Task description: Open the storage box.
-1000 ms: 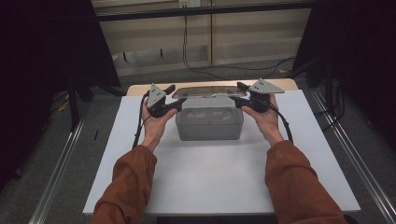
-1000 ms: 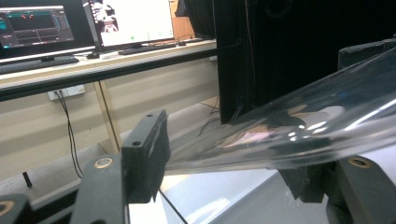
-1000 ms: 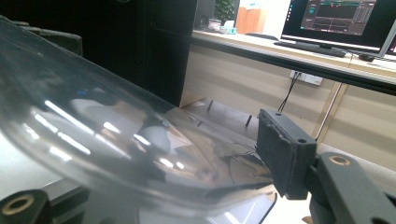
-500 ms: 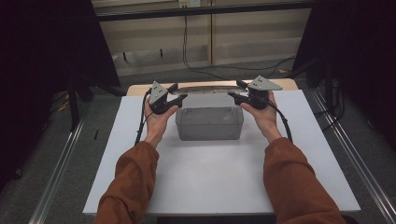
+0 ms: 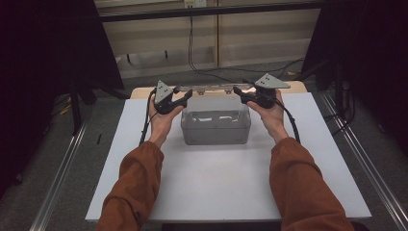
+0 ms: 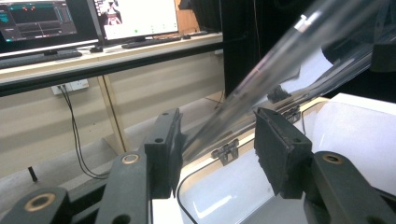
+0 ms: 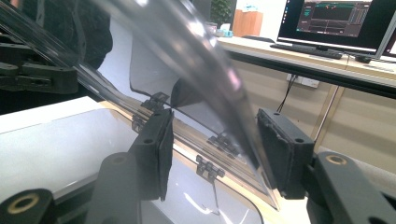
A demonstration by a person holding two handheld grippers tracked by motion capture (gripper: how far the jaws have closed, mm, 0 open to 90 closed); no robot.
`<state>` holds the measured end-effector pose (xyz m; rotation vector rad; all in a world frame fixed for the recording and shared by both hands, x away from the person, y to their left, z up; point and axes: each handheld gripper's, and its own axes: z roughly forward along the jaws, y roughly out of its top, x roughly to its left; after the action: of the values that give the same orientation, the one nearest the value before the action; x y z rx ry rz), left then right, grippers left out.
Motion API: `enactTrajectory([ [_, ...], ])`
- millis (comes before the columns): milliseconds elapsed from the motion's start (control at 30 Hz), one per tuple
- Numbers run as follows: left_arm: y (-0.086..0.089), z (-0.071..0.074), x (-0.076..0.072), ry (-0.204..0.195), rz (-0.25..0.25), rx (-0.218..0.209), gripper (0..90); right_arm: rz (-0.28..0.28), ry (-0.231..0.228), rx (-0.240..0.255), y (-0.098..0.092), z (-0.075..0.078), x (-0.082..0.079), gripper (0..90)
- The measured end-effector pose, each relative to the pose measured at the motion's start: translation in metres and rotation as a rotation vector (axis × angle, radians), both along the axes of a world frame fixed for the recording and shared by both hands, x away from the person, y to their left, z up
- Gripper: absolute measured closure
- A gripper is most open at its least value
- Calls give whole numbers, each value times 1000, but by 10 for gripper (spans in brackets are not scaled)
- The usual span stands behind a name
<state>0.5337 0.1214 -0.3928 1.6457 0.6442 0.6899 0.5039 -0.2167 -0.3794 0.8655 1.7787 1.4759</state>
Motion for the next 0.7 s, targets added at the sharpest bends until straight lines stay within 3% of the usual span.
enactTrajectory([
  [267, 1, -4, 9, 10, 20, -7, 575, 1, 4, -8, -1, 1, 6, 474],
  [300, 1, -5, 10, 15, 21, -25, 588, 0, 5, -7, -1, 1, 6, 477],
  [700, -1, -8, 18, 29, 25, 11, 608, -7, 21, 8, -3, -4, 14, 493],
])
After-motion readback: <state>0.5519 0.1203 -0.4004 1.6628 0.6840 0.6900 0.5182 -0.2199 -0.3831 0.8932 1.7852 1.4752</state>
